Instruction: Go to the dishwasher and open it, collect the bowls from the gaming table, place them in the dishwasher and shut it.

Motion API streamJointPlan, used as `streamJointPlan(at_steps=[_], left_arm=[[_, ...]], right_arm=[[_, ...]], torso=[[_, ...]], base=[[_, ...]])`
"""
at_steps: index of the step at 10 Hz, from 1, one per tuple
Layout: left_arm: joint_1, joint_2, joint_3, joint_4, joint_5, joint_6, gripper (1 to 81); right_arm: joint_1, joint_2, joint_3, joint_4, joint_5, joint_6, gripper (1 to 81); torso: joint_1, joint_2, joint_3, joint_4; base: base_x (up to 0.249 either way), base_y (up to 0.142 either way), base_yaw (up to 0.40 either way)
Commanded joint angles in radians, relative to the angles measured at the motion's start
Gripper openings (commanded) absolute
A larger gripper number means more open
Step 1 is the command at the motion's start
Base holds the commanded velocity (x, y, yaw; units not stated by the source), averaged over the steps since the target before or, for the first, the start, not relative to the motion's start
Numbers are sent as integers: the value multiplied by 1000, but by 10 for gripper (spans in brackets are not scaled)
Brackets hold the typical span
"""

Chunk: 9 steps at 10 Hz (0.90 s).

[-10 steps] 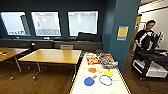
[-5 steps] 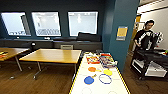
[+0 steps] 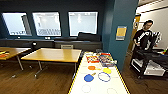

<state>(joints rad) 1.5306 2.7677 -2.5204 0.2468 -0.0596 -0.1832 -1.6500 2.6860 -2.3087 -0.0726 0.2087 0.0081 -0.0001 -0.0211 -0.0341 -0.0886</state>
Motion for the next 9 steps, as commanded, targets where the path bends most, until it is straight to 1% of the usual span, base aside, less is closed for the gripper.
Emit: streamJointPlan(at_steps=[1, 9], left_arm=[[-46, -23, -3, -1, 46, 2, 10], [-40, -19, -6, -1, 44, 2, 10]], right_arm=[[34, -16, -4, -18, -46, -2, 10], [29, -4, -15, -23, -45, -2, 10]], torso=[[0, 0, 0, 0], [0, 0, 0, 0]], base=[[-92, 0, 0], [-108, 0, 0]])
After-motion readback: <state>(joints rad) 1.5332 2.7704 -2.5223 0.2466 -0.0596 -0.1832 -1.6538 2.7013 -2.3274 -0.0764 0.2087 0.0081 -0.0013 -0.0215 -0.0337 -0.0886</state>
